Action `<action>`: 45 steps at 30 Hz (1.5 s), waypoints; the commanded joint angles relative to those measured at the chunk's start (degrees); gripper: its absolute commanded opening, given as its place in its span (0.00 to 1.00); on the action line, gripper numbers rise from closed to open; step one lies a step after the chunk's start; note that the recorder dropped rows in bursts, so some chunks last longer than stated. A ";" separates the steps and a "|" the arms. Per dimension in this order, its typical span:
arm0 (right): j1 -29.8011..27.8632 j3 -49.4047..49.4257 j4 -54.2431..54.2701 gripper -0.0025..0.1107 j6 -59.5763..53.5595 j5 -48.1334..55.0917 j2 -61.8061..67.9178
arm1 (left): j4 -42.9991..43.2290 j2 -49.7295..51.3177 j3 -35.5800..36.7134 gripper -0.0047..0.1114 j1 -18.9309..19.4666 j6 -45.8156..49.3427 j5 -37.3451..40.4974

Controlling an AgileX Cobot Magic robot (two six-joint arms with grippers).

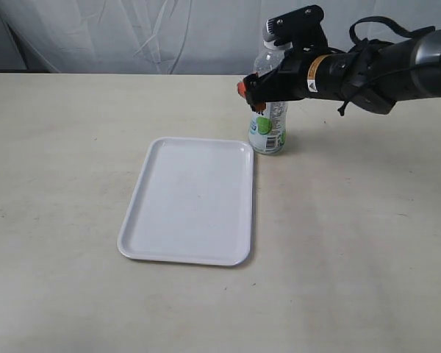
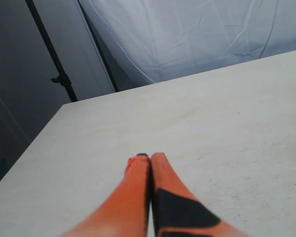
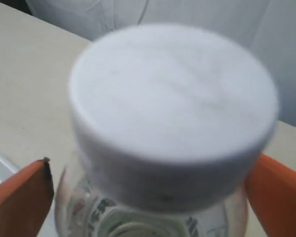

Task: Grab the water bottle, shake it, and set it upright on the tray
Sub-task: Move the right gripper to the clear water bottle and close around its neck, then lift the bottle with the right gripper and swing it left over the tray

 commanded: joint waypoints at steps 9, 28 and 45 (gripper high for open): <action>0.32 -0.44 -0.03 0.94 -0.02 -4.28 0.57 | 0.15 -0.29 0.13 0.04 0.01 -0.26 0.15; 0.42 -0.44 6.79 0.06 -2.35 1.98 0.32 | 0.15 -0.29 0.13 0.04 0.01 -0.26 0.15; 7.50 2.22 7.86 0.01 4.01 10.82 -31.51 | 0.15 -0.29 0.13 0.04 0.01 -0.26 0.15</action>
